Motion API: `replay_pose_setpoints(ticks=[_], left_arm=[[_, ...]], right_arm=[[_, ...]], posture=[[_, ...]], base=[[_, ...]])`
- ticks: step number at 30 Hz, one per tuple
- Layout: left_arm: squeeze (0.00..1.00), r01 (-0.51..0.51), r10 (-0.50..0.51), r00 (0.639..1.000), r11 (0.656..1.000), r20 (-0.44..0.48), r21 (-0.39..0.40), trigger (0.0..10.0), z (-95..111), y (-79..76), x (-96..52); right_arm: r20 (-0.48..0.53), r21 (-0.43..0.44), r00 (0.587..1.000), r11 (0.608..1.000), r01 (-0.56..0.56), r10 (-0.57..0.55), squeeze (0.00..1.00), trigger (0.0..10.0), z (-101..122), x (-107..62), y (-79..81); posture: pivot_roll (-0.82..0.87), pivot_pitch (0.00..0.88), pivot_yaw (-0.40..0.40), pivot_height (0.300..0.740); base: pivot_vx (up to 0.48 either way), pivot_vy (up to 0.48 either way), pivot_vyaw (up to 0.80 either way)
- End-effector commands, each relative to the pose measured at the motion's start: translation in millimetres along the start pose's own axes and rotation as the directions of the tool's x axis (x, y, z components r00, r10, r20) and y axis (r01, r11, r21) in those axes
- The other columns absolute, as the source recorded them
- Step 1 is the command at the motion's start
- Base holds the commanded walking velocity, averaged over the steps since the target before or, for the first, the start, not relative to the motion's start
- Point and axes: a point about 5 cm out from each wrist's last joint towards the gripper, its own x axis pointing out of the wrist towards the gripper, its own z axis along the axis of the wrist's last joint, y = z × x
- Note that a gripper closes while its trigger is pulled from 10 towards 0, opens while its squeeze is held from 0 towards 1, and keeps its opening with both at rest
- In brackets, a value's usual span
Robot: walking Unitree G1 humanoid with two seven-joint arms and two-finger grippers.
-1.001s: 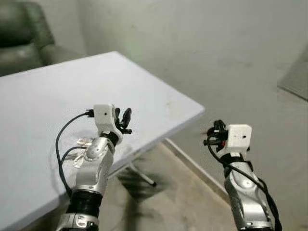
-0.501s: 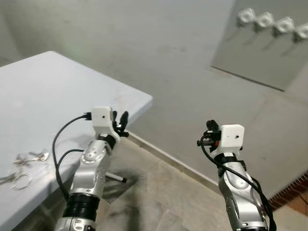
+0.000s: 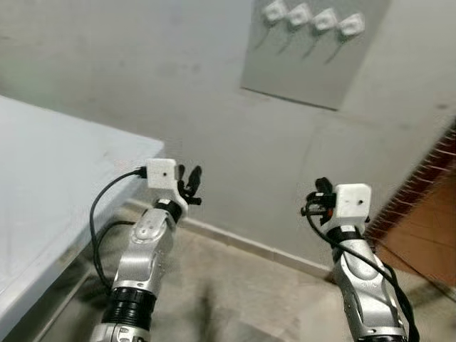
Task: Hang keys on a hook
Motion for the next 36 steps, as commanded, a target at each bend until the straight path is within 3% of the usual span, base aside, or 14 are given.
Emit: replay_pose_setpoints(ticks=[1,8,17,23,36], left_arm=[[0.0,-0.004,0.004,1.0,1.0,0.008,0.01,10.0,3,-0.5,0.4],[0.0,0.008,-0.008,1.0,1.0,0.01,0.024,10.0,3,-4.2,-0.8],[0.0,0.015,-0.015,1.0,1.0,0.005,0.021,10.0,2,-4.5,-3.2],[0.0,0.011,-0.011,1.0,1.0,0.008,0.018,10.0,3,-2.3,-3.5],[0.0,0.019,-0.019,1.0,0.999,0.001,0.039,10.0,10,6.2,-2.7]], right_arm=[[0.017,-0.007,1.0,1.0,-0.002,0.002,0.0,10.0,5,2.0,-1.3],[0.019,-0.01,1.0,1.0,0.006,-0.005,0.0,10.0,6,1.8,-1.8],[0.013,0.051,0.998,0.997,0.053,-0.053,0.0,10.0,4,-0.5,-7.5],[0.011,0.046,0.999,0.998,0.051,-0.051,0.0,10.0,3,-1.5,-9.0],[0.024,0.102,0.998,0.993,0.061,-0.064,0.0,10.0,2,-7.8,0.4]], posture=[[0.14,0.0,-0.045,0.74],[0.14,0.0,-0.045,0.74],[0.14,0.0,-0.044,0.74],[0.14,0.0,-0.044,0.74],[0.13,0.0,0.026,0.74]], base=[[0.0,0.0,-0.78],[0.0,0.0,-0.78],[0.0,0.0,0.0],[0.0,0.0,0.0],[0.0,0.0,0.0]])
